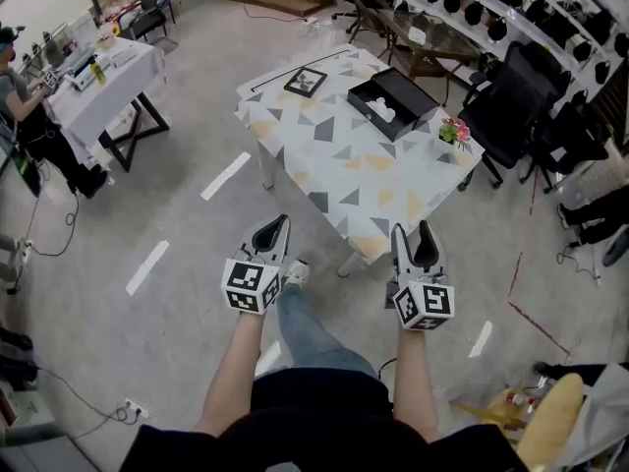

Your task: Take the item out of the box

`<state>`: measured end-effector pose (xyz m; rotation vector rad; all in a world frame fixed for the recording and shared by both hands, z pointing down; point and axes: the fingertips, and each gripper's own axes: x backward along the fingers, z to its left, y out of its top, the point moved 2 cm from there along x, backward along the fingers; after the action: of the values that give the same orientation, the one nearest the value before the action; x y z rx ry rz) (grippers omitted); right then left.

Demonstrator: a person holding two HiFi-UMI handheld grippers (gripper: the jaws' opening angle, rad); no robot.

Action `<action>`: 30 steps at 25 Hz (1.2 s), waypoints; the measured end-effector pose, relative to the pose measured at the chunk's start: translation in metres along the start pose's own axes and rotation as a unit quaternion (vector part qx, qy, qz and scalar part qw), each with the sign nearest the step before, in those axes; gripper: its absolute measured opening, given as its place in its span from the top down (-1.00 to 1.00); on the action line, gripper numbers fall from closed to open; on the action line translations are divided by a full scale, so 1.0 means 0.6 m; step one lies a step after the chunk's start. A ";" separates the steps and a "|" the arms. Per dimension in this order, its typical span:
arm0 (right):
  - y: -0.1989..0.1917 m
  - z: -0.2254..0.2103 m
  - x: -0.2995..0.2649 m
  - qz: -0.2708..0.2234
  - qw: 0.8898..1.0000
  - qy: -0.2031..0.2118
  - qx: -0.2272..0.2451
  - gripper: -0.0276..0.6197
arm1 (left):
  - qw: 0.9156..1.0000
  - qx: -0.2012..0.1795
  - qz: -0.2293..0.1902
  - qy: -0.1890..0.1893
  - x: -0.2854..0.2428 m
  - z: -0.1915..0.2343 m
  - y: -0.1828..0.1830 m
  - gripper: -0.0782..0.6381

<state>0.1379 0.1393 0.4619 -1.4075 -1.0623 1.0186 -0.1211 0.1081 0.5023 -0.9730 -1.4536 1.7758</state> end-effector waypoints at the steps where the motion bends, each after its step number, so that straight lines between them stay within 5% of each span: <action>1: -0.003 -0.007 -0.025 0.000 1.000 0.000 0.008 0.24 | 1.000 -0.002 0.002 -0.002 -0.020 0.016 -0.001 0.73; 6: -0.011 -0.037 -0.181 0.022 0.999 -0.018 0.037 0.24 | 0.999 -0.012 0.029 -0.025 -0.150 0.109 0.003 0.73; 16: 0.000 -0.130 -0.444 0.046 0.993 -0.107 -0.001 0.24 | 0.994 -0.043 0.050 -0.092 -0.456 0.233 0.089 0.73; 30: 0.025 -0.201 -0.493 0.047 0.984 -0.174 -0.006 0.24 | 0.977 -0.069 0.046 -0.195 -0.659 0.199 0.154 0.73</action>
<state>0.1836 -0.1769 0.4679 -1.3277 -1.2629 1.3635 -0.0181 -0.3018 0.4832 -0.7977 -1.8181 2.0379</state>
